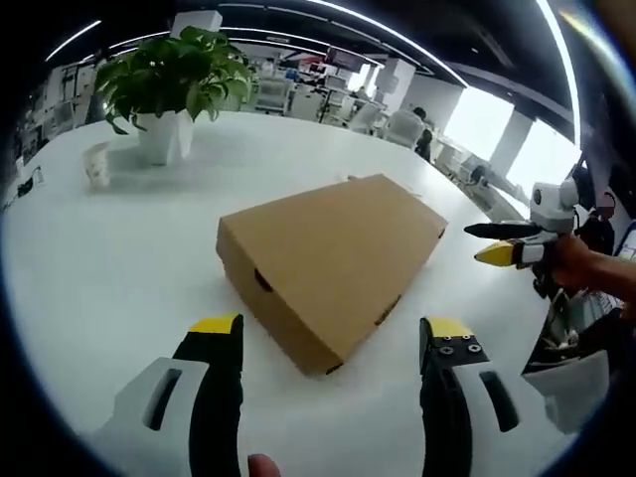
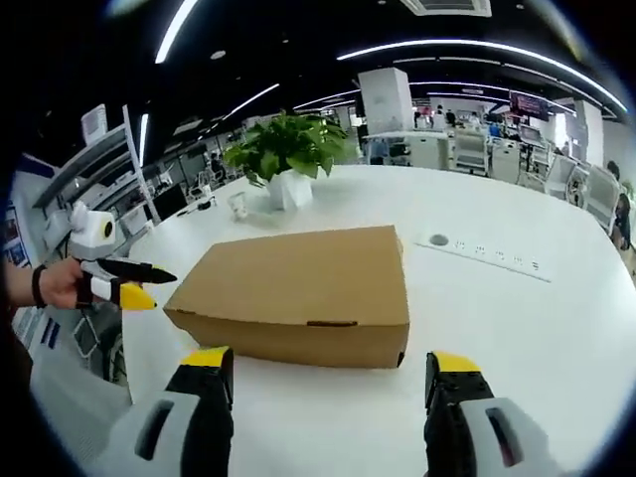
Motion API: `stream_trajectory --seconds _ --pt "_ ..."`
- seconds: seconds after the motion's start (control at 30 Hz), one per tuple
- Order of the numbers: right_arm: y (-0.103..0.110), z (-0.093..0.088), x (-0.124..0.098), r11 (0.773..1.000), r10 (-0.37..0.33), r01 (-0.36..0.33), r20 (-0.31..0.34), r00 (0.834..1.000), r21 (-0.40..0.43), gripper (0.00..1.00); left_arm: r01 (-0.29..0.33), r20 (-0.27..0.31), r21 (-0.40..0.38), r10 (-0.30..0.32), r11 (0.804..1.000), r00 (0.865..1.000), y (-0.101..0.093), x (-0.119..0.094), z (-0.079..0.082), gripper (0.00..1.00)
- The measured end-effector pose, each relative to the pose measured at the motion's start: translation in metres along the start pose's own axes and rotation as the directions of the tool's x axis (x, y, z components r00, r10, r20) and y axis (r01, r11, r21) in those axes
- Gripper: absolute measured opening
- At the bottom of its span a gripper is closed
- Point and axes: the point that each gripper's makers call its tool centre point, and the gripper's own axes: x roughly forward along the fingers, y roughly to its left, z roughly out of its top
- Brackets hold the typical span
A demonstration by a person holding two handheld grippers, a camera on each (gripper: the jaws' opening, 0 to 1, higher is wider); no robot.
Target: Operate the shoe box by opening the lid, removing the specified soft item, and placing it in the target area until the item is outside and the box remains undamaged.
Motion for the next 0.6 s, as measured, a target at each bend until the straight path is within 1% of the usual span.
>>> stream_trajectory --seconds 0.1,0.17,0.3,0.43,0.53,0.6 --pt "-0.008 0.001 0.010 1.000 0.004 -0.005 -0.021 1.000 -0.025 0.78 0.002 -0.010 0.007 -0.002 1.000 1.000 -0.001 0.006 -0.001 0.72" --pt "-0.012 -0.001 0.015 0.999 0.015 -0.017 -0.036 0.999 -0.038 0.80 0.003 -0.016 0.002 -0.003 1.000 1.000 0.000 0.011 -0.001 0.73" --pt "-0.022 -0.005 0.025 0.998 0.021 -0.025 -0.062 0.998 -0.057 0.80 0.002 -0.025 0.004 -0.002 1.000 1.000 0.000 0.017 -0.002 0.73" --pt "-0.025 -0.006 0.035 0.996 0.034 -0.042 -0.099 0.994 -0.082 0.78 0.001 -0.043 0.019 0.000 1.000 0.999 0.000 0.025 -0.004 0.73" --pt "-0.022 -0.002 0.039 0.993 0.042 -0.052 -0.104 0.994 -0.102 0.76 -0.001 -0.050 0.026 0.003 1.000 0.999 0.001 0.031 -0.004 0.73" --pt "-0.019 -0.003 0.042 0.990 0.047 -0.063 -0.122 0.991 -0.127 0.76 -0.004 -0.059 0.034 0.006 0.999 0.998 0.001 0.035 -0.005 0.73"
